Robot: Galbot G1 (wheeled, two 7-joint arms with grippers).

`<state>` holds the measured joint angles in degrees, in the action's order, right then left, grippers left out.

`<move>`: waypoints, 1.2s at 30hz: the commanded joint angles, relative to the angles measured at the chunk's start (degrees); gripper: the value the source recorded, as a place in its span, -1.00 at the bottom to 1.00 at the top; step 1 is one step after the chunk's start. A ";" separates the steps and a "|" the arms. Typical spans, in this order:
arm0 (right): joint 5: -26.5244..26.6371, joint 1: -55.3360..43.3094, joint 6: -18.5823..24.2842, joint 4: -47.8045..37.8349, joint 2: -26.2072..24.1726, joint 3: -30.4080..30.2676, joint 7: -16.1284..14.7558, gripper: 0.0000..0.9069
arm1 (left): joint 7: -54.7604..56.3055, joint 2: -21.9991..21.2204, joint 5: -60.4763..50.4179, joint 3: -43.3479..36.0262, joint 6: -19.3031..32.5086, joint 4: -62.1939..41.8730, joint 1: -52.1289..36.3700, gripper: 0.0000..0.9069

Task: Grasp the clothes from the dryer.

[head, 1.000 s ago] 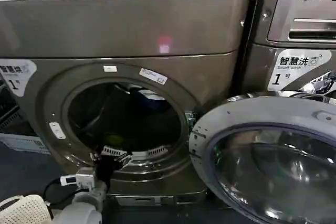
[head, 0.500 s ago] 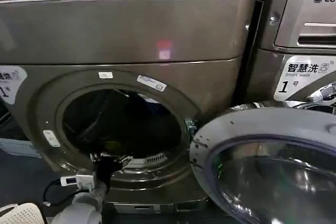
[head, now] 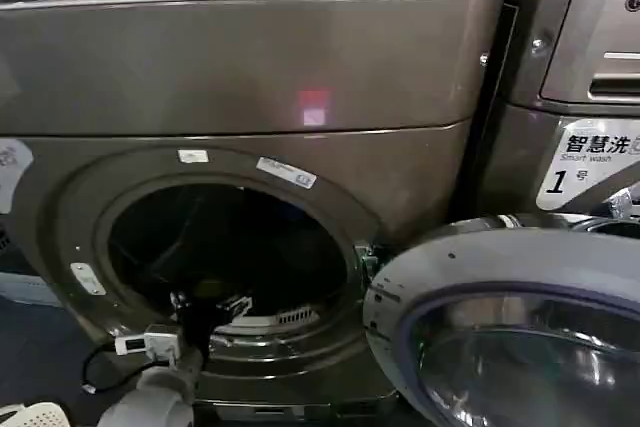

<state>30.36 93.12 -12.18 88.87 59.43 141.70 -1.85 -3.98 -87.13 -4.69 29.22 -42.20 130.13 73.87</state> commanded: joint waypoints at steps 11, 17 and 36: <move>-0.02 -0.37 1.92 0.30 0.28 -1.47 -0.43 1.00 | -10.10 0.69 -17.35 1.09 -0.79 -10.46 -9.63 1.00; -0.15 -0.97 1.95 0.49 -0.44 -2.05 -0.43 1.00 | -36.31 3.96 -46.55 1.41 14.71 -18.87 -15.17 1.00; -0.11 -0.39 2.28 0.56 0.01 -1.90 -0.63 1.00 | -73.24 5.27 -75.69 0.94 53.01 -26.99 -31.22 1.00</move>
<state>30.23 92.78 -9.99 89.43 59.31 139.87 -2.47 -61.35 -82.41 -68.73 30.73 -16.50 108.73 50.37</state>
